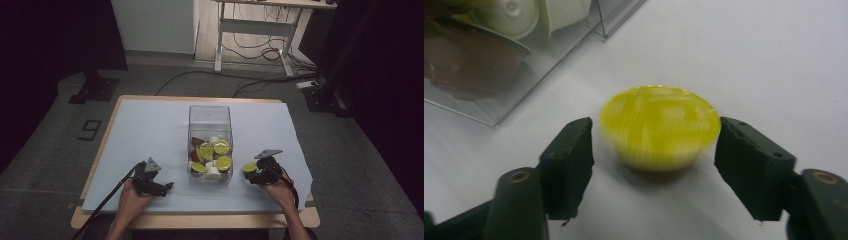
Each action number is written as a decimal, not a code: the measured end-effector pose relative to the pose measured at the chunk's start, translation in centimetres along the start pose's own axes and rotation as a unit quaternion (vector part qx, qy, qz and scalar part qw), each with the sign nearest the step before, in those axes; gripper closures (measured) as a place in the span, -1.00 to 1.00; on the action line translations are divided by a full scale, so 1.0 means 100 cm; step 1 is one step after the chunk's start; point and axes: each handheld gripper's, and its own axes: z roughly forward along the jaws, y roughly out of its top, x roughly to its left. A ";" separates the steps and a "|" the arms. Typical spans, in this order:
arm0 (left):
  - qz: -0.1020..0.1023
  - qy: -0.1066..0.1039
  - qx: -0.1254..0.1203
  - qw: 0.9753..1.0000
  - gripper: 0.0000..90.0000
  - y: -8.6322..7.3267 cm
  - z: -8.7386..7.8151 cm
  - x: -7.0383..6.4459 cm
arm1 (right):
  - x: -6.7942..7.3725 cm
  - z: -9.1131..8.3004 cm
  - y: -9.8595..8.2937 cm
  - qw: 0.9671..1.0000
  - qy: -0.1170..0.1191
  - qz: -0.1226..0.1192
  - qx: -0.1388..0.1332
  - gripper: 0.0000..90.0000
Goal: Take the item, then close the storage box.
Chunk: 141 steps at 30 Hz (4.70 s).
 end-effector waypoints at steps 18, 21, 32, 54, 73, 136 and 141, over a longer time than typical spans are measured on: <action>-0.001 0.000 -0.001 1.000 -0.94 0.000 0.000 0.000 | 0.001 -0.020 -0.009 0.999 -0.015 0.013 -0.031 -0.73; 0.000 0.000 0.000 1.000 -0.94 0.000 0.000 0.000 | 0.000 -0.022 -0.014 0.999 -0.017 0.019 -0.030 -0.86; -0.001 0.000 -0.001 1.000 -0.94 0.000 0.000 0.000 | -0.003 -0.023 -0.037 0.999 -0.027 0.028 -0.028 -0.99; 0.000 0.002 -0.001 1.000 -0.94 0.000 0.000 -0.001 | -0.004 -0.004 -0.051 0.999 -0.028 0.029 -0.011 -1.00; 0.005 0.000 -0.004 1.000 -0.89 0.000 -0.001 -0.002 | -0.003 -0.005 -0.048 0.999 -0.031 0.033 0.005 -1.00; 0.098 -0.092 -0.088 0.987 0.05 0.055 -0.030 -0.045 | 0.050 -0.037 0.009 0.993 0.089 -0.031 -0.077 -0.05; 0.105 -0.095 -0.086 0.986 0.14 0.056 -0.027 -0.048 | 0.054 -0.037 0.015 0.992 0.093 -0.034 -0.080 0.05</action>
